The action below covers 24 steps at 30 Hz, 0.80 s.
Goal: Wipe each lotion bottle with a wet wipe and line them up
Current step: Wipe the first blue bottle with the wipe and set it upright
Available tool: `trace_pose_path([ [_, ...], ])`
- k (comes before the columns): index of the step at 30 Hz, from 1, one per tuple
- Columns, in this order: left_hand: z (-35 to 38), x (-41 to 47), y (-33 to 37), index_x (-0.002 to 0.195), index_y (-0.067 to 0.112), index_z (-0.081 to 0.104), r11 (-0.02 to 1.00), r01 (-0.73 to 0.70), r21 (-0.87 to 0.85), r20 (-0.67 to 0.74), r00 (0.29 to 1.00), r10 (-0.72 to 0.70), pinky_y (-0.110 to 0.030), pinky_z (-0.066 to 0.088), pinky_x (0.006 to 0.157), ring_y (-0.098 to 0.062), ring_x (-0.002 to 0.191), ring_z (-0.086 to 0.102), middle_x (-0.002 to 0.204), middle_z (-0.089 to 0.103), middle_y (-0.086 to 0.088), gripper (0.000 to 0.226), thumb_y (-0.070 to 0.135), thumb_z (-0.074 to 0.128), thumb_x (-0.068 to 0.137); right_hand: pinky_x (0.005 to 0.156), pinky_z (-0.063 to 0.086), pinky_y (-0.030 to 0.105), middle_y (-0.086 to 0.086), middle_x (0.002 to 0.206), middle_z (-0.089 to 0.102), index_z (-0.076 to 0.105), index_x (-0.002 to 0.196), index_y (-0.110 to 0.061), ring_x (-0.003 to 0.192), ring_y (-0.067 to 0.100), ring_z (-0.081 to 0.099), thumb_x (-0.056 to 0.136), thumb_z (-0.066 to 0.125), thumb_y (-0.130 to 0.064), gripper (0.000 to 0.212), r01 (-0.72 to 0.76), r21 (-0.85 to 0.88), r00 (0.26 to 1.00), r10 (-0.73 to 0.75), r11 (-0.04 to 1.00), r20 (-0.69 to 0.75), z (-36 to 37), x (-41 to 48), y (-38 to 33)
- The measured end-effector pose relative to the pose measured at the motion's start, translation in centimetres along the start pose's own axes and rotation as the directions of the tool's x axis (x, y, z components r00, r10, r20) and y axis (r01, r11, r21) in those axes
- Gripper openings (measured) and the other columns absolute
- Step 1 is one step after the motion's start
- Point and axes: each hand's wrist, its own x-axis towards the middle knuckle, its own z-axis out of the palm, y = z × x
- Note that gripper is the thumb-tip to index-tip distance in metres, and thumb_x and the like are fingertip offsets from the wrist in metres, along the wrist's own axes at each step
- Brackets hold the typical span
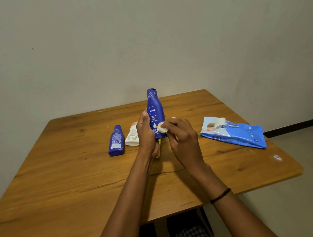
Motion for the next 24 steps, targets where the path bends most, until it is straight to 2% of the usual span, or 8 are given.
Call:
trace_pose_path([
  [5, 0.8, -0.1, 0.0, 0.126, 0.013, 0.056, 1.0, -0.005, 0.025, 0.013, 1.0, 0.005, -0.03, 0.06, 0.07, -0.017, 0.09, 0.072, 0.102, 0.073, -0.006, 0.032, 0.035, 0.042, 0.107, 0.077, 0.049, 0.022, 0.013, 0.106, 0.067, 0.068, 0.108, -0.003, 0.098, 0.022, 0.062, 0.083, 0.074, -0.011, 0.026, -0.006, 0.014, 0.997, 0.007, 1.0, -0.072, -0.4, 5.5, -0.2],
  [10, 1.1, -0.4, -0.1, 0.122, 0.018, 0.057, 0.997, -0.018, 0.072, 0.023, 1.0, 0.017, -0.027, 0.059, 0.065, -0.014, 0.088, 0.074, 0.097, 0.076, 0.001, 0.028, 0.035, 0.042, 0.107, 0.078, 0.051, 0.025, 0.015, 0.109, 0.067, 0.067, 0.109, 0.0, 0.099, 0.021, 0.063, 0.085, 0.073, -0.017, 0.031, -0.021, 0.021, 0.997, 0.022, 1.0, -0.068, -0.3, 7.6, 0.1],
  [15, 0.9, -0.2, 0.3, 0.141, 0.004, 0.047, 1.0, -0.011, 0.015, -0.002, 1.0, 0.011, -0.036, 0.058, 0.082, -0.02, 0.097, 0.069, 0.116, 0.067, -0.014, 0.045, 0.033, 0.042, 0.107, 0.08, 0.05, 0.021, 0.012, 0.114, 0.064, 0.064, 0.115, -0.004, 0.106, 0.02, 0.059, 0.084, 0.075, -0.011, 0.033, -0.048, 0.018, 0.997, 0.049, 0.999, -0.062, 0.4, 4.0, -0.1],
  [21, 0.4, 0.4, 0.4, 0.141, 0.005, 0.046, 0.999, -0.03, 0.023, -0.011, 0.999, 0.031, -0.032, 0.059, 0.071, -0.022, 0.092, 0.067, 0.115, 0.065, -0.019, 0.047, 0.036, 0.042, 0.105, 0.086, 0.046, 0.019, 0.009, 0.12, 0.059, 0.061, 0.121, -0.009, 0.119, 0.005, 0.041, 0.084, 0.071, -0.009, 0.038, -0.043, 0.029, 0.999, 0.044, 0.999, -0.029, 0.7, -1.0, -0.2],
  [24, 0.6, 0.5, 0.6, 0.136, 0.007, 0.05, 0.999, -0.044, 0.02, 0.006, 0.999, 0.044, -0.033, 0.059, 0.074, -0.022, 0.093, 0.068, 0.111, 0.067, -0.015, 0.043, 0.036, 0.042, 0.106, 0.086, 0.043, 0.016, 0.011, 0.118, 0.061, 0.062, 0.12, -0.007, 0.116, 0.011, 0.046, 0.082, 0.073, -0.009, 0.04, -0.032, -0.004, 0.999, 0.032, 0.999, -0.032, 0.5, -0.3, -0.3],
])
